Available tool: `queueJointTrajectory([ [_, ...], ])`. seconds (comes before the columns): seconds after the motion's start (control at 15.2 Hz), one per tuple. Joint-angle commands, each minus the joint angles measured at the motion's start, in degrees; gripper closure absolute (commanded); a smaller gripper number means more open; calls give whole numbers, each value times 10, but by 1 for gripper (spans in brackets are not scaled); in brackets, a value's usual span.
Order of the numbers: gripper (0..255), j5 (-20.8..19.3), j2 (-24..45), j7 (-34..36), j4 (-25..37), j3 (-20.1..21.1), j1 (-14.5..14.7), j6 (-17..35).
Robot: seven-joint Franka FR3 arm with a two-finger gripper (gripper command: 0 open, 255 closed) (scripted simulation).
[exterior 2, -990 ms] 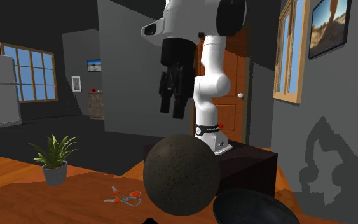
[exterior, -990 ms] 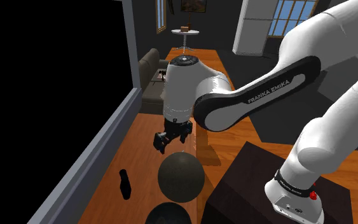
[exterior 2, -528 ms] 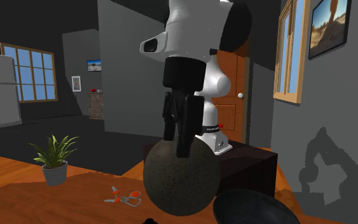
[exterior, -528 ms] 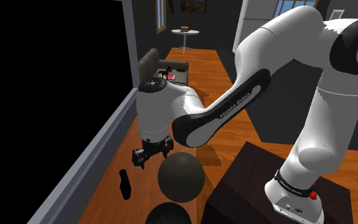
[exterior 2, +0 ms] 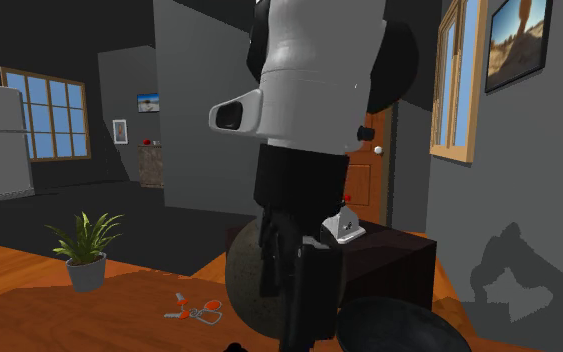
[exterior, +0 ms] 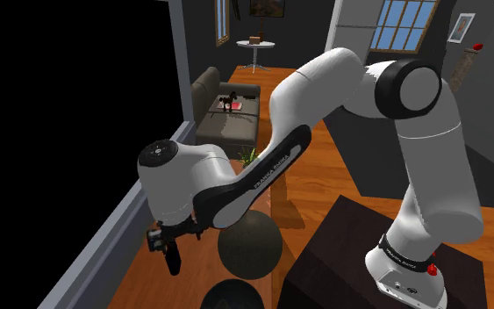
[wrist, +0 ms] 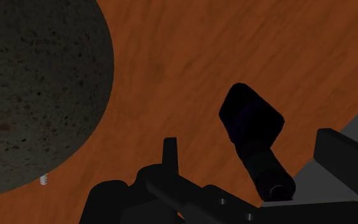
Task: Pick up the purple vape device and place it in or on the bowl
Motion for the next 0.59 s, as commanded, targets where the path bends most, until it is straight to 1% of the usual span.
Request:
queueJointTrajectory([
  [0.0, 0, -19, 50, 23, 56, -18, 34, -15],
  [0.07, 0, -26, 75, 30, 87, -26, 50, -24],
  [0.13, 0, -27, 83, 32, 97, -29, 56, -26],
  [0.53, 0, -44, 109, 41, 94, -43, 60, 1],
])
